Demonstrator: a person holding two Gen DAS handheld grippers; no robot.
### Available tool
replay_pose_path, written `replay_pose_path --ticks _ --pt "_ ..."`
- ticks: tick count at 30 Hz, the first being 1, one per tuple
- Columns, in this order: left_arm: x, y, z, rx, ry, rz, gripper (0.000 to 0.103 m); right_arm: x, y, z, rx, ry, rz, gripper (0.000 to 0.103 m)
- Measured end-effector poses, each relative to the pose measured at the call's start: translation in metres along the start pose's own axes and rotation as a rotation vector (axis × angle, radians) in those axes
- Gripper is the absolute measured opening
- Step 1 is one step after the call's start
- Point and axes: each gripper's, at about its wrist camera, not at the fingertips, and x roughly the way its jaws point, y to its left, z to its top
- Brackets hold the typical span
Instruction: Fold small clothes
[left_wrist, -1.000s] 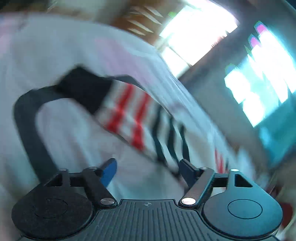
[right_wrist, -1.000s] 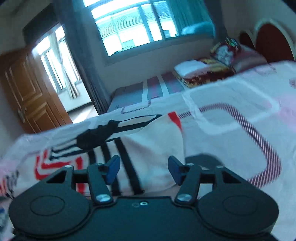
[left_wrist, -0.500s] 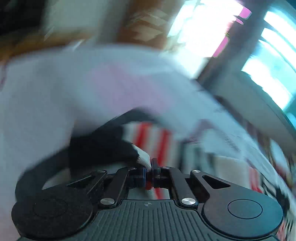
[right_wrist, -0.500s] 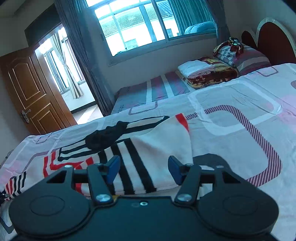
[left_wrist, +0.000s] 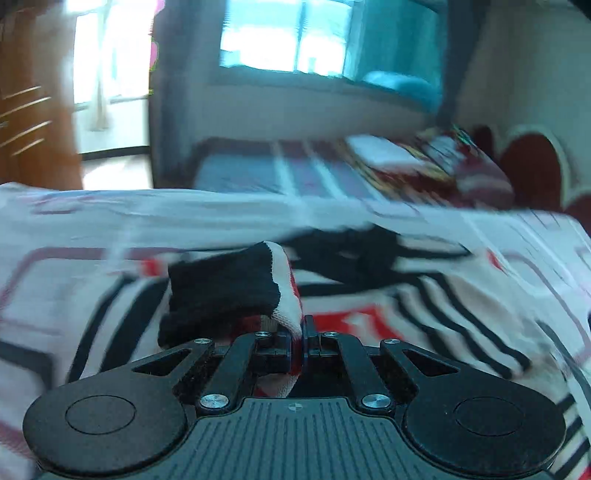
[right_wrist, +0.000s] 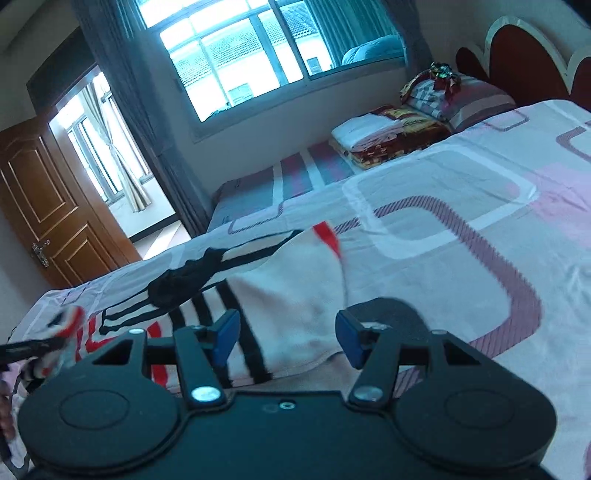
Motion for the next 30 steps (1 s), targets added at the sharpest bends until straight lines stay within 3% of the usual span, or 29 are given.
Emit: replay_pose_path --ticks 6,8,9,12,14,17,19,21,26,30 --pt "0.009 -0.086 -0.021 0.162 0.107 -0.032 0.005 -0.010 -0.027 0.007 0.055 -0.004 -0.025 0.057" --pt "0.008 -0.107 -0.027 0.243 0.104 0.020 0.006 -0.009 -0.030 0.006 0.070 0.007 -0.019 0.059" --pt "0.007 -0.114 -0.027 0.268 0.107 0.037 0.013 -0.009 -0.030 0.006 0.073 0.012 -0.012 0.060" --pt "0.000 -0.126 -0.028 0.283 0.085 -0.028 0.060 -0.006 -0.026 0.003 0.065 0.024 0.010 0.062" --pt "-0.003 -0.139 -0.033 0.318 0.070 -0.046 0.065 -0.003 -0.022 0.003 0.062 0.031 0.023 0.062" --pt "-0.012 -0.141 -0.041 0.298 0.050 -0.162 0.068 -0.001 -0.013 0.004 0.049 0.027 0.035 0.062" --pt "-0.025 -0.140 -0.046 0.291 -0.006 -0.207 0.076 0.000 -0.006 0.006 0.034 0.024 0.045 0.062" --pt "-0.037 -0.132 -0.049 0.263 -0.008 -0.236 0.080 0.000 0.001 0.008 0.017 0.019 0.060 0.062" --pt "-0.096 -0.066 -0.071 0.183 -0.095 -0.120 0.082 0.008 0.022 0.011 -0.039 0.029 0.097 0.062" --pt "-0.125 0.006 -0.093 0.114 -0.105 0.089 0.082 0.022 0.044 0.005 -0.073 0.062 0.162 0.062"
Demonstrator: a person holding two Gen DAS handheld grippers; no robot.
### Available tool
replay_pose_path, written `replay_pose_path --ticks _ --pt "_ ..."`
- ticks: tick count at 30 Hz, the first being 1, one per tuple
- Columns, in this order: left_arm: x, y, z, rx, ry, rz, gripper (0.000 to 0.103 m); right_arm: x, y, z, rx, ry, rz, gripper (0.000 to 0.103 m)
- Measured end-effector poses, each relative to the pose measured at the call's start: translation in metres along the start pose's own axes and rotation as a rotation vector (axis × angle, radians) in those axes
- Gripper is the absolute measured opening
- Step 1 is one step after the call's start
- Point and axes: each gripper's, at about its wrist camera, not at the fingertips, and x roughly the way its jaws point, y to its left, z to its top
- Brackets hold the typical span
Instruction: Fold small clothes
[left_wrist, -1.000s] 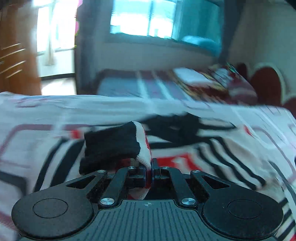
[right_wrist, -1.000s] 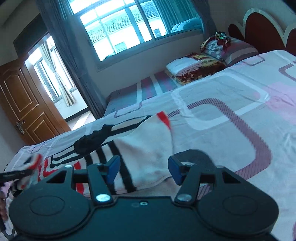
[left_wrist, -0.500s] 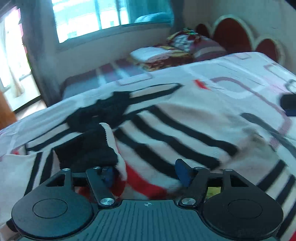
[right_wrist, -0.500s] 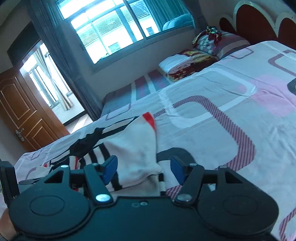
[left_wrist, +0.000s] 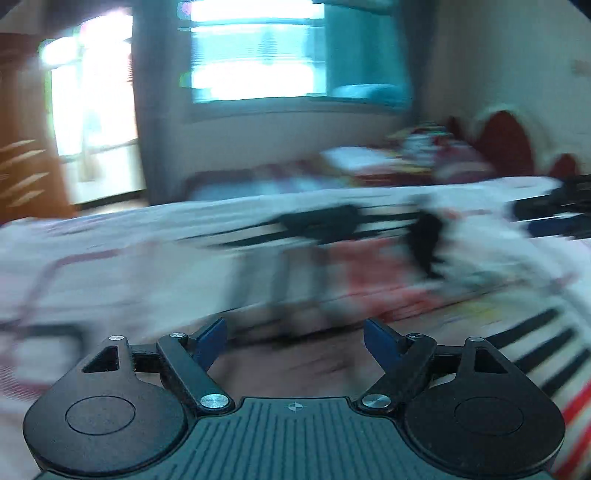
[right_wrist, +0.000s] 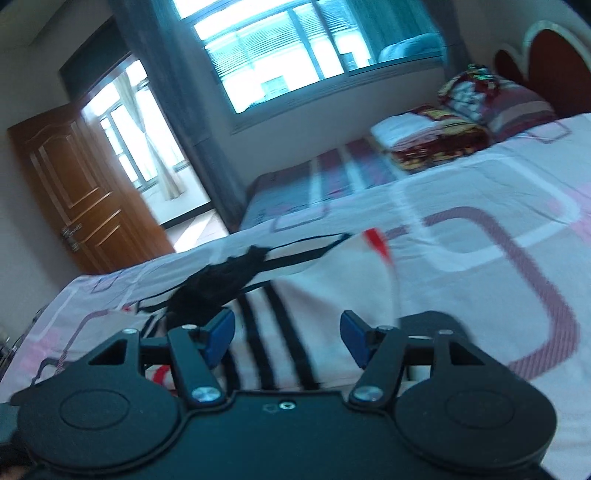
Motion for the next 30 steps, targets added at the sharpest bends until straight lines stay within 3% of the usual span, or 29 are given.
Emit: replay_pose_path --ticks 4,7,17,20,21,23,30 --pt "0.018 0.045 -0.015 -0.026 0.096 0.095 0.081 0.023 0.011 -0.008 0.020 0.046 0.043 0.062" --pt "0.034 0.064 -0.018 -0.042 0.141 0.123 0.070 0.040 0.011 -0.014 0.067 0.085 0.051 0.062" --pt "0.067 0.076 -0.012 -0.051 0.148 0.131 0.070 0.062 -0.017 -0.021 0.219 0.135 0.018 0.062" --pt "0.069 0.074 -0.010 -0.049 0.147 0.136 0.070 0.070 -0.022 -0.023 0.248 0.139 0.046 0.063" --pt "0.069 0.073 -0.009 -0.050 0.146 0.139 0.070 0.072 -0.020 -0.023 0.241 0.141 0.068 0.061" --pt "0.070 0.073 -0.010 -0.054 0.145 0.144 0.070 0.078 -0.015 -0.021 0.215 0.151 0.107 0.046" --pt "0.073 0.076 -0.012 -0.080 0.143 0.134 0.070 0.091 0.001 -0.022 0.102 0.157 0.065 0.040"
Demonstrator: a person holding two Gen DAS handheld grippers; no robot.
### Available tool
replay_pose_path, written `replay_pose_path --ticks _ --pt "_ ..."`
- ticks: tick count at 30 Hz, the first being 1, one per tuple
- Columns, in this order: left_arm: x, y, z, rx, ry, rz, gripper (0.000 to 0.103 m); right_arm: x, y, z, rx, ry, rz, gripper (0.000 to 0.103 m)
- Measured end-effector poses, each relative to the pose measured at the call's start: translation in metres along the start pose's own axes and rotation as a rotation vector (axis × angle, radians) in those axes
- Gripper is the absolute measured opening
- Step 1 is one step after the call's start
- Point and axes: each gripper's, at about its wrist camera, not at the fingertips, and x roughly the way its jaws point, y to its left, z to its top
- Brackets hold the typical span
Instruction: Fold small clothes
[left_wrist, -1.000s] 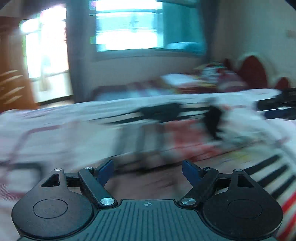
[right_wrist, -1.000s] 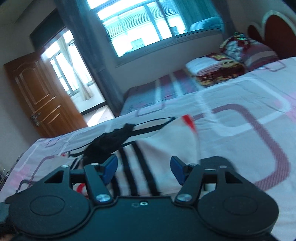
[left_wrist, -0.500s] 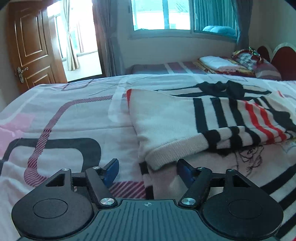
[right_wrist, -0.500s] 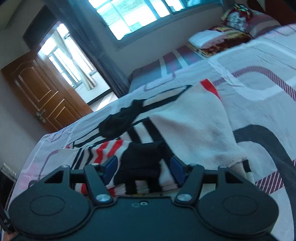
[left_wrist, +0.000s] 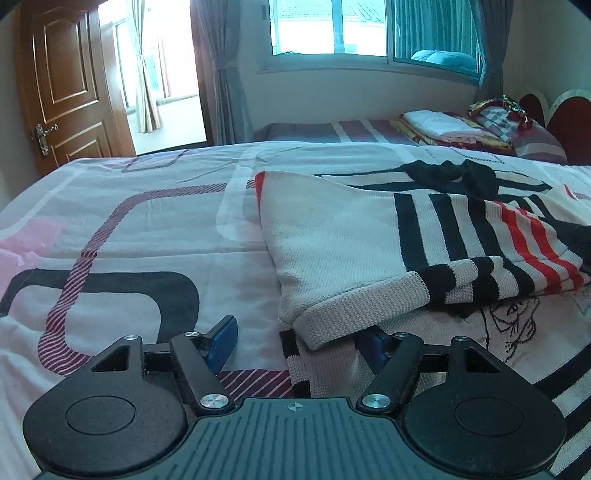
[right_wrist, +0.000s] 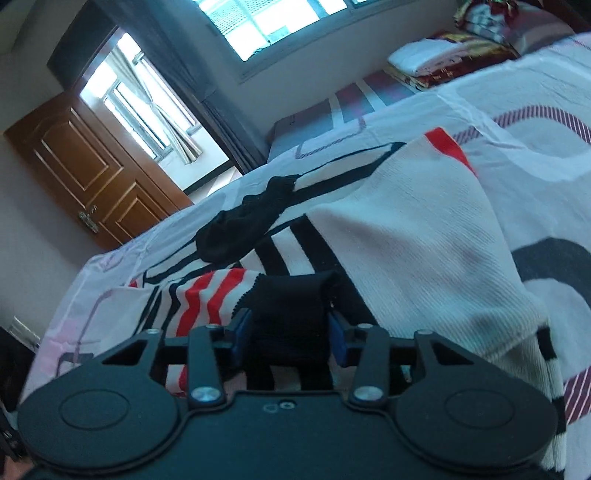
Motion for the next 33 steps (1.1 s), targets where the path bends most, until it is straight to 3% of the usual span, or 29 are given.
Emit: replay_pose_path --ticks 4,6,9,12,13,17,23,24,28,30,31,33 --pt "0.000 0.003 -0.001 -0.015 -0.005 -0.008 0.070 0.000 0.004 0.000 -0.045 0.006 -0.023 0.028" --pt "0.000 0.004 -0.001 -0.019 -0.005 -0.014 0.070 -0.001 0.004 0.000 -0.058 0.005 -0.042 0.028" --pt "0.000 0.005 -0.001 -0.019 -0.007 -0.032 0.070 0.001 0.003 -0.001 -0.056 0.005 -0.050 0.036" --pt "0.001 0.003 -0.001 0.022 0.002 -0.092 0.070 0.005 0.016 0.002 -0.126 0.009 -0.059 0.015" --pt "0.001 0.004 -0.001 0.028 0.002 -0.083 0.070 0.003 0.023 0.003 -0.158 -0.001 -0.057 0.006" --pt "-0.005 0.026 0.000 -0.098 -0.039 -0.018 0.070 -0.022 0.052 0.008 -0.300 -0.105 -0.061 0.006" --pt "0.001 0.035 -0.012 -0.175 -0.018 -0.030 0.070 -0.056 0.058 0.019 -0.389 -0.245 -0.023 0.003" --pt "0.002 0.034 -0.013 -0.182 -0.019 -0.031 0.070 -0.053 0.049 0.016 -0.387 -0.234 -0.043 0.003" --pt "0.003 0.033 -0.012 -0.158 -0.011 -0.029 0.070 -0.027 -0.004 0.008 -0.209 -0.066 -0.101 0.002" --pt "0.004 0.033 -0.012 -0.141 -0.006 -0.031 0.070 -0.028 -0.018 0.004 -0.143 -0.041 -0.099 0.011" --pt "0.004 0.032 -0.012 -0.130 -0.004 -0.030 0.070 -0.033 -0.025 0.002 -0.096 -0.054 -0.082 0.025" --pt "0.004 0.031 -0.012 -0.119 -0.003 -0.031 0.070 -0.043 -0.044 0.001 0.053 -0.076 -0.002 0.030"
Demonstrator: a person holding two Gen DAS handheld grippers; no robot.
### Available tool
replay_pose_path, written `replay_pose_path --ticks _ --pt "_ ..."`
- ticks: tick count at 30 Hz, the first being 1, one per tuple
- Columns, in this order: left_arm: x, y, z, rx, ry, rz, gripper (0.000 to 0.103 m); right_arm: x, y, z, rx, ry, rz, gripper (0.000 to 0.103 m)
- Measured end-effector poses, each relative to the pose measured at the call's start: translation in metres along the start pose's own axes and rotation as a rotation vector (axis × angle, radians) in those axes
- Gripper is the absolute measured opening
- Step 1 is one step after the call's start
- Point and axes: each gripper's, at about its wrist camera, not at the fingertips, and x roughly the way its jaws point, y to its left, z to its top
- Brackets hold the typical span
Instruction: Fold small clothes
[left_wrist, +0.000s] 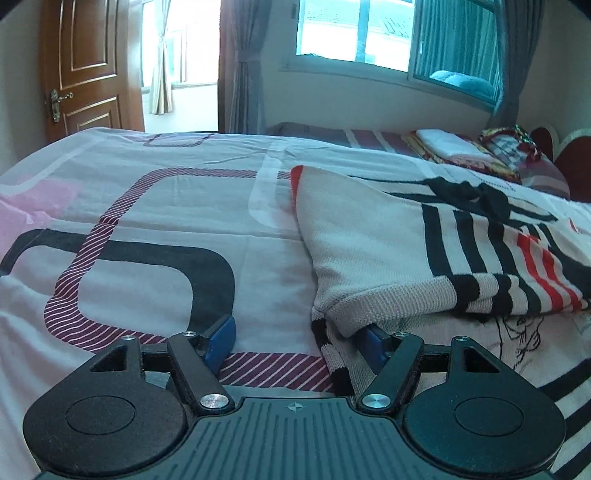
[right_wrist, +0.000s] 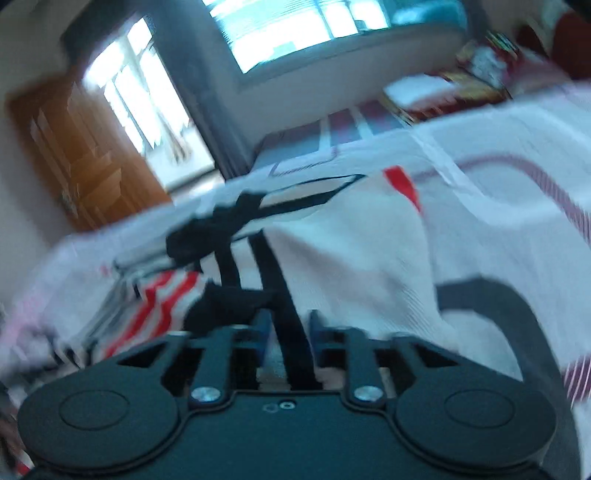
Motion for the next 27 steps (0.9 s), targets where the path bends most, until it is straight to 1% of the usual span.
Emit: replay_pose_path --ticks 1,2,4,5,6,9,10,11,12,14,16,18,19,22,23,25,27 --pt "0.000 0.000 0.000 0.000 0.001 0.002 0.070 0.000 -0.008 0.001 0.070 0.006 0.043 0.032" --pt "0.001 -0.001 0.000 -0.002 0.002 0.002 0.070 0.002 -0.013 0.001 0.112 0.017 0.077 0.034" --pt "0.001 -0.001 0.001 -0.004 0.004 0.002 0.070 0.014 -0.013 0.004 0.149 0.071 0.094 0.038" --pt "0.001 -0.002 0.001 -0.003 0.004 0.003 0.070 0.024 -0.006 0.006 0.141 0.094 0.095 0.038" --pt "0.001 -0.002 0.001 -0.003 0.004 0.002 0.070 0.030 -0.001 0.008 0.120 0.104 0.096 0.038" --pt "0.001 -0.001 0.001 0.000 0.005 0.003 0.070 0.044 0.019 0.010 0.014 0.115 0.049 0.035" --pt "0.001 -0.001 0.001 0.003 0.004 0.007 0.070 0.049 0.026 0.010 -0.035 0.121 0.037 0.029" --pt "0.000 0.000 0.001 0.002 -0.005 0.007 0.070 0.053 0.035 0.008 -0.100 0.128 0.022 0.017" --pt "-0.002 0.001 0.000 -0.002 -0.016 0.007 0.070 0.056 0.045 0.007 -0.174 0.132 0.010 0.009" --pt "-0.003 0.003 -0.001 -0.016 -0.032 0.019 0.070 0.047 0.063 0.002 -0.303 0.091 -0.020 0.008" --pt "-0.002 0.007 -0.002 -0.050 -0.032 0.004 0.070 0.027 0.074 0.003 -0.363 0.010 -0.005 0.008" --pt "0.001 0.008 -0.004 -0.047 -0.028 -0.001 0.070 0.018 0.076 0.003 -0.403 -0.043 -0.029 0.008" --pt "0.002 0.007 -0.004 -0.037 -0.025 0.003 0.071 0.019 0.075 0.003 -0.416 -0.047 -0.051 0.008" --pt "0.004 0.006 -0.001 -0.025 -0.011 0.005 0.073 0.042 0.061 -0.005 -0.419 0.043 -0.121 0.007" --pt "0.003 0.007 -0.001 -0.026 -0.009 -0.001 0.073 0.048 0.057 -0.008 -0.415 0.066 -0.126 0.007" --pt "0.002 0.008 -0.001 -0.010 -0.004 -0.012 0.073 0.047 0.055 -0.011 -0.407 0.050 -0.120 0.008" --pt "-0.005 0.010 -0.001 0.008 0.007 -0.030 0.073 0.044 0.055 -0.010 -0.398 0.045 -0.127 0.012"
